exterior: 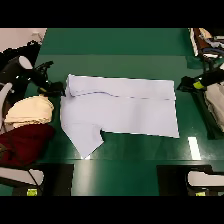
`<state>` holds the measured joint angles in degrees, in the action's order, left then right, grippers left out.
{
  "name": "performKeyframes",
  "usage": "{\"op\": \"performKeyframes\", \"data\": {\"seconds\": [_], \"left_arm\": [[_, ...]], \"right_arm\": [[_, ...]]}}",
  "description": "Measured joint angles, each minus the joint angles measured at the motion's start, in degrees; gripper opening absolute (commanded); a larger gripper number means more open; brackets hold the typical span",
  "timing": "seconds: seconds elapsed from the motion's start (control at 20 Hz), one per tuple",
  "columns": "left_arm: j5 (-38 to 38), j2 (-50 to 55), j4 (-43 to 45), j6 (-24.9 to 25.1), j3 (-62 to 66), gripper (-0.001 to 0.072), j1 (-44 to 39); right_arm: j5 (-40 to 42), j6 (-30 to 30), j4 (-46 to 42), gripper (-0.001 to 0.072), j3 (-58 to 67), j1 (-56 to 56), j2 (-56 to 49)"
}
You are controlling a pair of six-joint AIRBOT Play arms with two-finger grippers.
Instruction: Fold the shirts.
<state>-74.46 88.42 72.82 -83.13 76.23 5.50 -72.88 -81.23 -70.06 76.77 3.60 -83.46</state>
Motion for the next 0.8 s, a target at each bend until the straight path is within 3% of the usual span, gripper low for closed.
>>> {"op": "performKeyframes", "data": {"seconds": [0.4, 0.8], "left_arm": [[3.56, -26.40, -4.04, -2.03, -34.36, 0.0500, -0.39], [8.76, -34.42, -12.57, -2.40, -49.24, 0.0500, -0.46]], "right_arm": [[-0.28, 1.42, 0.92, 0.0326, -13.49, 4.33, 13.68], [0.72, 2.99, 6.29, 0.0325, -15.54, 4.72, 16.09]]}}
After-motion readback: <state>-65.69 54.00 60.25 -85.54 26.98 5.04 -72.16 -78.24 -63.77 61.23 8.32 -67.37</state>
